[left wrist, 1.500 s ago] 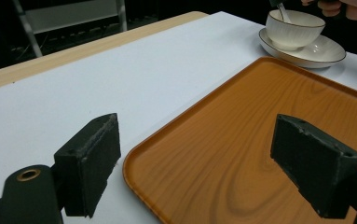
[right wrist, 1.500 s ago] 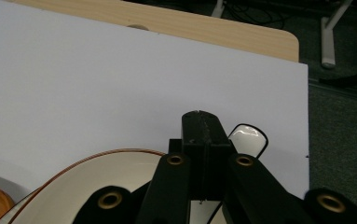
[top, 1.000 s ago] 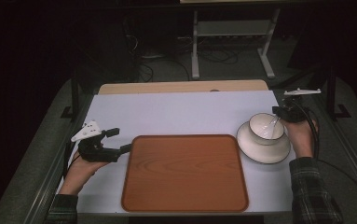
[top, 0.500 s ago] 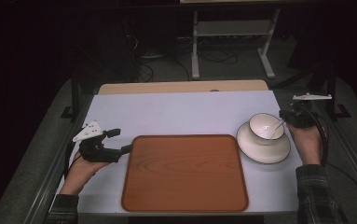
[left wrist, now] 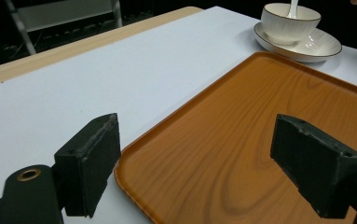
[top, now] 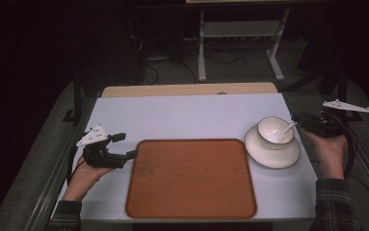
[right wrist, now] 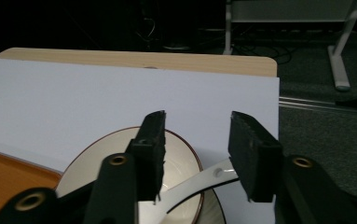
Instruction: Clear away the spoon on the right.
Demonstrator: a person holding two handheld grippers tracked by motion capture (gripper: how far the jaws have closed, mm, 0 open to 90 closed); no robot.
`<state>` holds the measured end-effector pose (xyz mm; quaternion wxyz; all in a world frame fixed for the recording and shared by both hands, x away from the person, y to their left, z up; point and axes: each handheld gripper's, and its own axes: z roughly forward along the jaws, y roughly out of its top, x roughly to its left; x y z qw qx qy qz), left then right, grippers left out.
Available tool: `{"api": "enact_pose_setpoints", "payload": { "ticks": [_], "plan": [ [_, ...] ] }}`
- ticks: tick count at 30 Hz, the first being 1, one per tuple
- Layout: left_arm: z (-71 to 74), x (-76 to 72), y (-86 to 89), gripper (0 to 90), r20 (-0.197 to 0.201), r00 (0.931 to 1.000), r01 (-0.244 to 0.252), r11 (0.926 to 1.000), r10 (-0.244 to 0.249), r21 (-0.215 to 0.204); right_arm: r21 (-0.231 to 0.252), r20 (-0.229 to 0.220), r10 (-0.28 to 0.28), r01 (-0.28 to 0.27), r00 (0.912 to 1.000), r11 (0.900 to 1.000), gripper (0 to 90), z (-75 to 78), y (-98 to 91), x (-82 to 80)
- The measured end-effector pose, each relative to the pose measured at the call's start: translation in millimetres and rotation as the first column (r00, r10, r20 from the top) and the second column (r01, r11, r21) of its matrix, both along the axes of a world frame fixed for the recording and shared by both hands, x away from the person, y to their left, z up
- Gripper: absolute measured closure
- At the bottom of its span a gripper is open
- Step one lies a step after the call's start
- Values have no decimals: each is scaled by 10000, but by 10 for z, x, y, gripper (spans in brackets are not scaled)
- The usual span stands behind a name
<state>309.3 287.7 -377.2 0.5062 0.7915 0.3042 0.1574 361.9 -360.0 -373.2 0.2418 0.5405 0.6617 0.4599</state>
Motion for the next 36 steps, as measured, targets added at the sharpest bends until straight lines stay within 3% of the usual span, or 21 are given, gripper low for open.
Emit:
{"api": "enact_pose_setpoints", "payload": {
  "ticks": [3,6,15,20,26,32,36],
  "plan": [
    [2,-3,1,154,-1,10000,-6,10000,6,-4,31,297,-143,142,9995,9999,479,-31,-43,-30],
    [5,-6,6,154,4,10000,-24,10000,24,4,241,310,-262,255,9992,9994,425,-82,-104,-22],
    [-3,-5,18,154,-40,10000,-73,10000,73,-7,886,-60,-8,14,10000,9961,314,-228,-168,69],
    [-4,-6,20,154,-39,10000,-70,10000,70,-8,1114,-14,-30,31,10000,9938,309,-341,-187,102],
    [-12,-1,20,154,-54,10000,-78,10000,78,19,1226,-408,10,40,9992,9925,311,-447,-214,139],
    [-15,-4,11,154,-80,9999,-68,10000,68,8,1308,-750,458,-357,9961,9908,369,-511,-135,198],
    [-15,-5,18,154,-71,9999,-71,10000,71,5,1324,-876,455,-336,9951,9906,406,-532,-119,210]
  ]
}}
